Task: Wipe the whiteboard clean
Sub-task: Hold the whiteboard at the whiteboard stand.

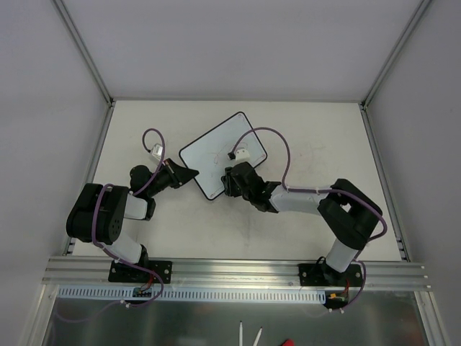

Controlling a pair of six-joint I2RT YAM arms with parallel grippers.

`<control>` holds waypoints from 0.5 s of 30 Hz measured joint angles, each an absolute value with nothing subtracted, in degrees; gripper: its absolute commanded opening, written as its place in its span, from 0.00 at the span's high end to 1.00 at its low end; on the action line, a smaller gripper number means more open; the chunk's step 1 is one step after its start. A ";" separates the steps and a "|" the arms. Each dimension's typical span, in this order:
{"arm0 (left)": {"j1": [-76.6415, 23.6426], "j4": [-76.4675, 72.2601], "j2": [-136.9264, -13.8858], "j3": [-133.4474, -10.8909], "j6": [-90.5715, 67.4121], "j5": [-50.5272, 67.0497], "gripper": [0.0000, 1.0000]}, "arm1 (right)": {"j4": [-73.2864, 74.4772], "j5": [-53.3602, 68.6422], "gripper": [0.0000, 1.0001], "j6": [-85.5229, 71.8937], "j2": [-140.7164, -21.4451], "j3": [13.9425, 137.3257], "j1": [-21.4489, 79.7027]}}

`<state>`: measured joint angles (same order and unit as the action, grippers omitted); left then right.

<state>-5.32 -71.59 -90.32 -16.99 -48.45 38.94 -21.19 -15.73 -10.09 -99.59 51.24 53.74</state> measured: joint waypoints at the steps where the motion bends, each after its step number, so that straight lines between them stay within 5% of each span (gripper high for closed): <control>1: -5.32 -71.75 -90.28 -16.99 -48.47 39.05 1.00 | -18.26 -15.86 1.00 -9.69 -98.89 51.24 53.32; 15: -6.31 -72.86 -89.71 -17.45 -49.76 41.50 1.00 | 4.01 -14.44 1.00 -1.04 -88.53 57.58 44.14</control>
<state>-6.31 -72.86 -89.71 -17.45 -49.76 41.50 4.01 -14.44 -1.04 -88.53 57.58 44.14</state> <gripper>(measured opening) 0.065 0.311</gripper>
